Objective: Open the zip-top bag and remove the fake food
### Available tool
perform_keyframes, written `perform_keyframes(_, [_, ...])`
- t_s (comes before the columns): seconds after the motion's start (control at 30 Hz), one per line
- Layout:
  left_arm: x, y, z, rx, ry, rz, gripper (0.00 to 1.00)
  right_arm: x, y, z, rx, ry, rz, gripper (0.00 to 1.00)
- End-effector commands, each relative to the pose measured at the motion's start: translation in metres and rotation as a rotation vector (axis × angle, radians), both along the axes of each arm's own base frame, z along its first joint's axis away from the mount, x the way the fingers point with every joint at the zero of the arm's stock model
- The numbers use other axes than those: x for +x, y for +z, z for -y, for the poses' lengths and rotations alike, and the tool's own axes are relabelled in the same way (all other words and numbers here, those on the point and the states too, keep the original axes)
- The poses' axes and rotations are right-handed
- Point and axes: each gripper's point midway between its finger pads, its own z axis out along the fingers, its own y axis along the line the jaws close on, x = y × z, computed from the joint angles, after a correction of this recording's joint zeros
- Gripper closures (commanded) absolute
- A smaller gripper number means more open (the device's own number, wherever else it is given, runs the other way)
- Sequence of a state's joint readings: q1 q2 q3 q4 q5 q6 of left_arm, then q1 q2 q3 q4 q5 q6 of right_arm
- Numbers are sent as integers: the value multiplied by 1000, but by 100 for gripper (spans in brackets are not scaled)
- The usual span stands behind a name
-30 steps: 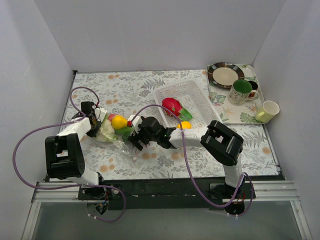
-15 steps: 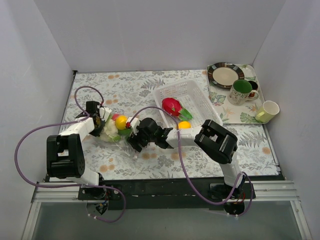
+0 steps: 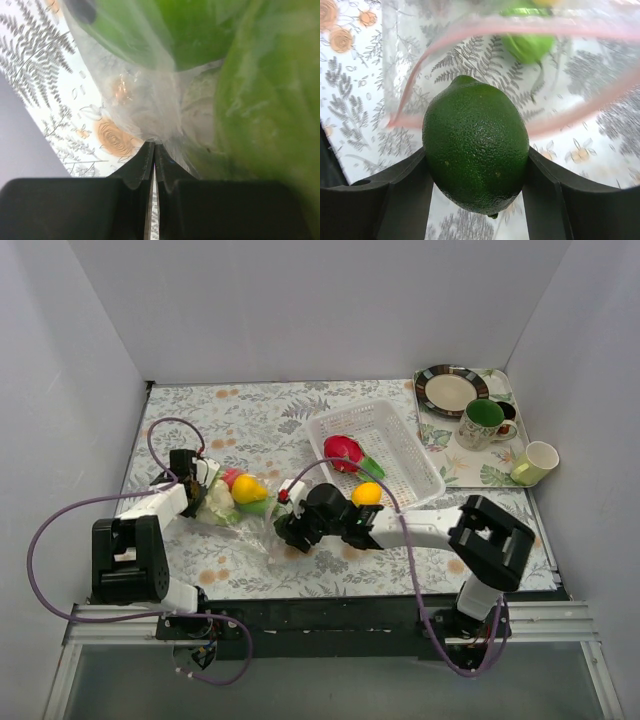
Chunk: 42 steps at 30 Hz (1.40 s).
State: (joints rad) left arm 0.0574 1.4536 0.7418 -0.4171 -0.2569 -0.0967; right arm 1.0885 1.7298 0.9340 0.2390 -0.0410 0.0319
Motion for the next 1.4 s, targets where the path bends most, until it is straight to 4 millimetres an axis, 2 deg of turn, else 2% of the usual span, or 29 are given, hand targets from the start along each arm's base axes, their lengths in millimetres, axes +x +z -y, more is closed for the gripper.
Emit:
perform_keyframes(0.0, [-11,7,-24,80,45,-21,100,-4,39,35,36,-100,38,98])
perform_keyframes(0.03, [-12,8,-25,79,48,-24,100,-4,44,41,41,-114,42,98])
perform_keyframes(0.07, [-11,10,-23,72,46,-16,100,0,59,49,58,-151,74,98])
perform_keyframes(0.13, [-13,13,-21,62,52,-15,100,5,63,66,28,-215,99,99])
perform_keyframes(0.17, [-12,16,-21,57,51,-8,100,19,74,81,23,-306,157,99])
perform_keyframes(0.23, [-14,18,-19,48,50,-5,100,37,82,101,-1,-423,207,99])
perform_keyframes(0.27, [-15,19,-18,46,48,-2,100,58,87,122,-15,-535,238,99])
perform_keyframes(0.3, [-16,22,-17,41,44,7,100,69,89,133,-24,-590,242,99])
perform_keyframes(0.33, [-19,22,-17,38,39,4,100,92,92,151,-25,-698,231,99])
perform_keyframes(0.43, [-23,25,-14,29,31,7,100,124,83,191,-100,-861,201,99])
perform_keyframes(0.47, [-23,27,-13,29,29,15,100,133,91,192,-80,-892,197,99])
perform_keyframes(0.53, [-26,29,-12,23,29,20,100,145,83,197,-102,-913,174,99])
perform_keyframes(0.57, [-25,30,-11,16,28,22,100,149,88,192,-92,-901,154,94])
perform_keyframes(0.6, [-25,31,-10,7,32,23,100,150,86,190,-99,-892,137,72])
perform_keyframes(0.63, [-25,32,-7,-9,28,26,100,152,81,189,-109,-888,119,40])
perform_keyframes(0.67, [-25,33,-6,-16,33,27,100,151,80,184,-98,-862,100,2])
perform_keyframes(0.8, [-22,31,-2,-41,36,24,100,143,86,174,-52,-762,125,1])
perform_keyframes(0.83, [-21,30,-2,-45,37,25,100,139,101,169,-5,-735,160,2])
perform_keyframes(0.9, [-16,27,-1,-53,49,21,100,132,113,162,47,-690,222,1])
perform_keyframes(0.93, [-14,26,-1,-57,52,19,100,120,127,153,68,-627,277,2])
perform_keyframes(1.0, [-6,23,-1,-63,61,14,100,106,137,138,105,-559,327,3])
perform_keyframes(1.03, [-2,21,-1,-65,69,19,100,93,139,125,106,-481,382,7])
perform_keyframes(1.07, [2,21,-1,-61,68,23,100,89,139,118,115,-450,391,17])
perform_keyframes(1.17, [15,11,-4,-38,79,8,100,77,124,94,91,-361,387,34])
perform_keyframes(1.23, [23,3,-8,-8,85,-10,100,71,107,80,67,-314,370,35])
perform_keyframes(1.3, [30,-5,-8,4,85,-24,100,67,99,68,77,-267,358,39])
perform_keyframes(1.33, [35,-4,-9,15,85,-20,100,65,90,61,71,-242,343,41])
perform_keyframes(1.37, [38,-5,-9,19,84,-20,100,61,90,51,96,-200,337,41])
